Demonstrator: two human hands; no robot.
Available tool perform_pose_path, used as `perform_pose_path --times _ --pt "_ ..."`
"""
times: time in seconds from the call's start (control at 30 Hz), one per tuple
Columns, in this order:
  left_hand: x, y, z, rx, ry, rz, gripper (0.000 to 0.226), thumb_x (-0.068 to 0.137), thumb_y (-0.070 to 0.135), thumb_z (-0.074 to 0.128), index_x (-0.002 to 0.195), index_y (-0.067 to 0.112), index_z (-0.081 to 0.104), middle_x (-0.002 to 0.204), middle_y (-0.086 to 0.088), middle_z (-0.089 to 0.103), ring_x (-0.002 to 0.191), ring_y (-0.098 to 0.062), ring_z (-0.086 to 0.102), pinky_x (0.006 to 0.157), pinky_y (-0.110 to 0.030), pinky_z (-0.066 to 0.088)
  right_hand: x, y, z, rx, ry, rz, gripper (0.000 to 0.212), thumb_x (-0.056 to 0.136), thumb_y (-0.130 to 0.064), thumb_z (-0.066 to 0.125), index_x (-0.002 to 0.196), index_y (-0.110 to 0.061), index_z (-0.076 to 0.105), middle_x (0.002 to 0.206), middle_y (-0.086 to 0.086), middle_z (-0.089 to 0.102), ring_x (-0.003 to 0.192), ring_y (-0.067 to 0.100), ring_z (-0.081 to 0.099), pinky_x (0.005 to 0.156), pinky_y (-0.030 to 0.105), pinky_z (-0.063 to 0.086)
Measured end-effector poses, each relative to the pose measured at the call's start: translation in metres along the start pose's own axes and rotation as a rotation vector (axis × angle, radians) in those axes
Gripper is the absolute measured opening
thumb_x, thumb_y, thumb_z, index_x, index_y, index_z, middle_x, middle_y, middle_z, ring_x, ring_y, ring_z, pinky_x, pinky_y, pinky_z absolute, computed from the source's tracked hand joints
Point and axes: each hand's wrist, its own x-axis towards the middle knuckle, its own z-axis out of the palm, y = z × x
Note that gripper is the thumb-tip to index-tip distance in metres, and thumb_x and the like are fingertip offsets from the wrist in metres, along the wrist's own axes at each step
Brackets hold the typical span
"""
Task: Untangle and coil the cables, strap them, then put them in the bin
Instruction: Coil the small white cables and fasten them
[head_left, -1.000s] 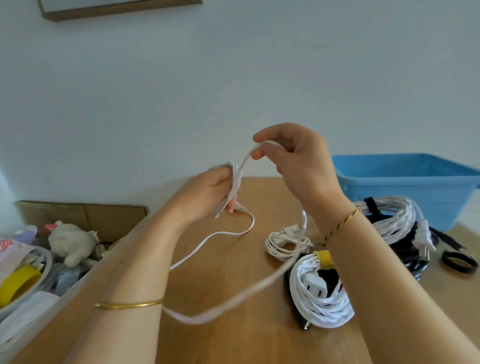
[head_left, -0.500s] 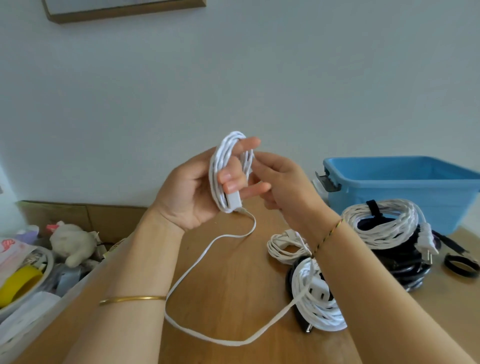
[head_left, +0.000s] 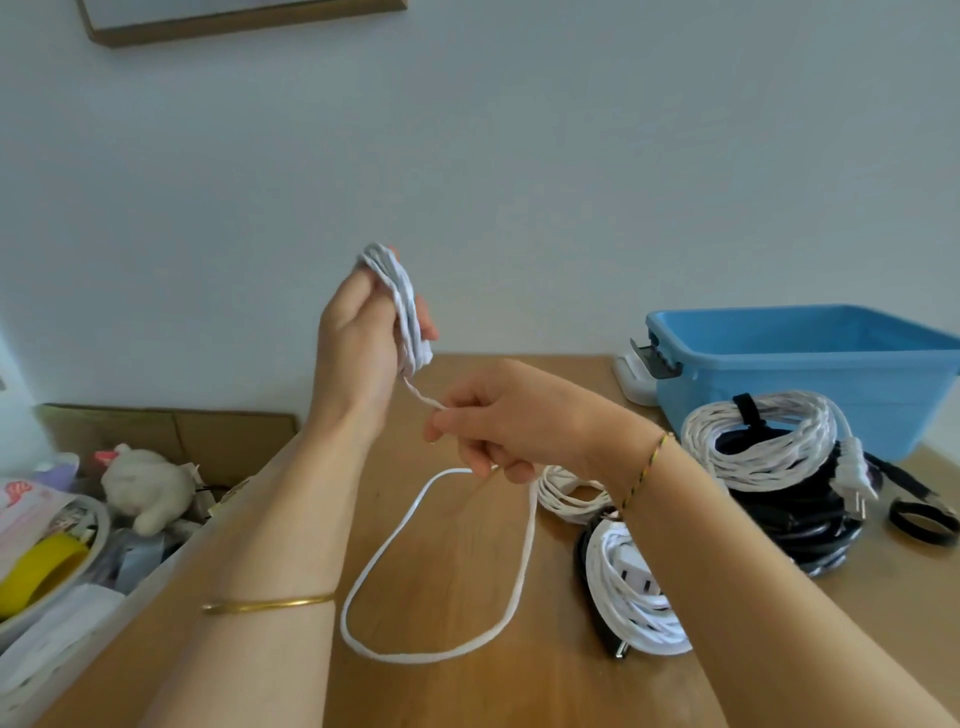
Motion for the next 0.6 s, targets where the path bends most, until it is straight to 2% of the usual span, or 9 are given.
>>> perform_pose_path --times 0.03,0.13,0.2,0.27,0.37,0.43,0.5,0.6 --pt "0.0 -0.003 -0.001 0.126 -0.011 0.067 0.031 0.099 0.011 0.041 0.076 0.021 0.059 0.06 -0.007 0.052 0.056 -0.015 0.051 0.057 -0.027 0.044 -0.003 -0.002 -0.003 -0.022 -0.007 -0.006 0.02 0.094 -0.016 0.051 0.097 -0.002 0.066 0.053 0.002 0.052 0.042 0.017 0.039 0.047 0.024 0.038" --pt "-0.005 -0.003 0.0 0.391 -0.079 0.2 0.022 0.093 -0.003 0.034 0.079 -0.009 0.05 0.067 -0.026 0.048 0.056 -0.014 0.047 0.054 -0.017 0.039 -0.006 -0.006 -0.01 -0.021 0.026 -0.044 0.021 0.093 -0.018 0.056 0.093 0.001 0.064 0.053 0.001 0.053 0.043 0.02 0.05 0.06 0.034 0.046" --pt "-0.009 0.003 0.005 0.54 -0.169 0.257 0.022 0.087 -0.01 0.032 0.07 -0.008 0.044 0.063 -0.022 0.045 0.051 -0.009 0.042 0.05 -0.011 0.035 -0.005 -0.007 -0.011 0.003 0.093 -0.065 0.024 0.092 -0.017 0.058 0.092 0.006 0.063 0.052 0.002 0.052 0.046 0.023 0.053 0.065 0.042 0.05" --pt "-0.011 0.004 0.007 0.661 -0.275 0.253 0.025 0.086 -0.011 0.032 0.065 0.0 0.042 0.059 -0.008 0.045 0.048 -0.004 0.04 0.049 -0.011 0.033 -0.006 -0.009 -0.016 0.007 0.198 -0.08 0.02 0.091 -0.014 0.059 0.088 0.004 0.065 0.051 0.002 0.05 0.043 0.02 0.052 0.059 0.039 0.05" --pt "-0.008 0.003 0.001 0.81 -0.349 0.103 0.03 0.098 0.008 0.034 0.074 0.0 0.049 0.064 -0.008 0.054 0.049 -0.005 0.048 0.053 -0.018 0.039 -0.011 -0.008 -0.032 -0.044 0.394 -0.136 0.012 0.09 -0.01 0.059 0.088 -0.002 0.068 0.05 0.0 0.05 0.041 0.015 0.047 0.051 0.03 0.046" --pt "-0.009 0.006 -0.001 0.787 -0.429 0.008 0.032 0.101 0.017 0.036 0.083 0.002 0.057 0.061 -0.007 0.057 0.056 -0.015 0.054 0.058 -0.027 0.043 -0.014 -0.006 -0.04 -0.094 0.501 -0.193 0.01 0.089 -0.008 0.059 0.087 -0.007 0.068 0.051 -0.002 0.053 0.039 0.008 0.043 0.046 0.022 0.04" --pt "-0.014 0.013 0.001 0.667 -0.521 -0.118 0.029 0.101 0.017 0.038 0.1 0.002 0.063 0.055 -0.003 0.054 0.06 -0.02 0.053 0.064 -0.034 0.048 -0.014 -0.003 -0.041 -0.143 0.581 -0.258 0.01 0.088 -0.008 0.06 0.086 -0.01 0.069 0.054 -0.004 0.054 0.039 0.002 0.045 0.045 0.012 0.036" --pt "-0.02 0.021 0.002 0.428 -0.63 -0.304 0.031 0.101 0.008 0.035 0.115 0.005 0.062 0.054 -0.005 0.049 0.054 -0.017 0.049 0.082 -0.041 0.056 -0.01 0.003 -0.042 -0.126 0.688 -0.314 0.012 0.088 -0.008 0.061 0.09 -0.01 0.072 0.059 -0.014 0.055 0.049 -0.004 0.051 0.05 0.009 0.038"
